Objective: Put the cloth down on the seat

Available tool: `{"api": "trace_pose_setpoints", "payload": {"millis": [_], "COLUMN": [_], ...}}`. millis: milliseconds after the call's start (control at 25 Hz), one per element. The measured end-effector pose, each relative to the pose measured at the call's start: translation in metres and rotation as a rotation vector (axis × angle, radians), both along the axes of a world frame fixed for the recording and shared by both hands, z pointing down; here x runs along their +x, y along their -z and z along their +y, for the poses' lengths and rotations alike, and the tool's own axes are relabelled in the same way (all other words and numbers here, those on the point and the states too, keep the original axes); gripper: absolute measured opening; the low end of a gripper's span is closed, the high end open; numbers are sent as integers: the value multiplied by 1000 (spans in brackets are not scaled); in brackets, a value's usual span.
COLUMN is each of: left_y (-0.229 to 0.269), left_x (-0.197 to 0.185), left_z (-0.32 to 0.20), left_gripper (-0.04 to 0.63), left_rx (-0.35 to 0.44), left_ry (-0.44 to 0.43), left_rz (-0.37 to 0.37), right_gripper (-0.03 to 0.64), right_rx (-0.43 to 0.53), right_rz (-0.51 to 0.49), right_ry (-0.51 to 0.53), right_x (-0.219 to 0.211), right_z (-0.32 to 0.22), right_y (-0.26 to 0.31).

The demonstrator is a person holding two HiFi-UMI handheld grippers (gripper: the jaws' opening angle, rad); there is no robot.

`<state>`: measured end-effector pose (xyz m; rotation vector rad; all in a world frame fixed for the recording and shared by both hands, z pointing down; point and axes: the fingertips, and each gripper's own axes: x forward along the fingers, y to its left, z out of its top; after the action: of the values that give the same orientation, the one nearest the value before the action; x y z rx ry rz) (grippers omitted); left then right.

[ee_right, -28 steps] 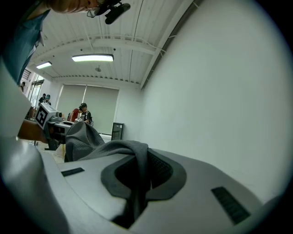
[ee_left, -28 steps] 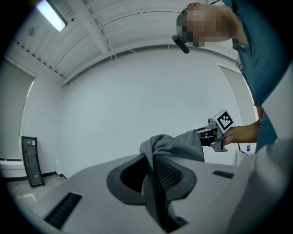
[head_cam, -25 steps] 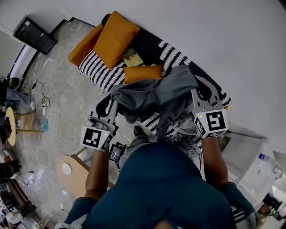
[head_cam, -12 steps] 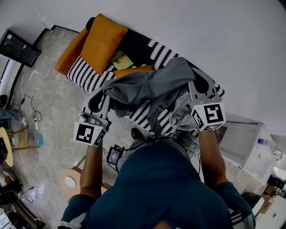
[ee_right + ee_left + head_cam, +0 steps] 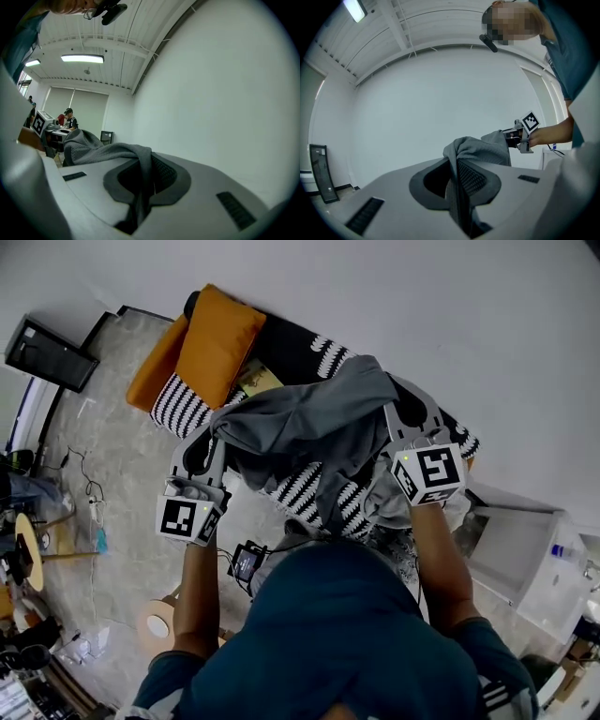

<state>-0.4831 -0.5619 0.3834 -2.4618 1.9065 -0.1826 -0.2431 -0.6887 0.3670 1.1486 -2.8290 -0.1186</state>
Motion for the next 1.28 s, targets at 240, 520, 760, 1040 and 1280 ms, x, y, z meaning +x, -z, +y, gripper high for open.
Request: {"api": "trace_pose_setpoints", "payload": {"millis": [240,520,760,1040,1280], "left_y": [-6,-33,-64,-104,-127], "left_x": [13,-4,-45,-71,-85], "left_z": [-29,-64,-108,-157,-190], "left_gripper": [44,44,44,44,44], "left_rx": [-3,-33,-58,-94,-135], "left_ry": [32,21,-5,-34,-63], "left_rz": [-27,-33,-22,0,-18], "right_gripper": [20,20,20,20,20], "right_rx": [-3,-4,13,-26,-84], "right_rz": [-37,-28,-1,32,51], "right_ry": [10,-12,-42,-51,-78], "right_x": [10,1,-28,-51,-63], "right_z": [-32,-61,-92,-127,-163], "right_y": [-10,-33,-63,-105,-135]}}
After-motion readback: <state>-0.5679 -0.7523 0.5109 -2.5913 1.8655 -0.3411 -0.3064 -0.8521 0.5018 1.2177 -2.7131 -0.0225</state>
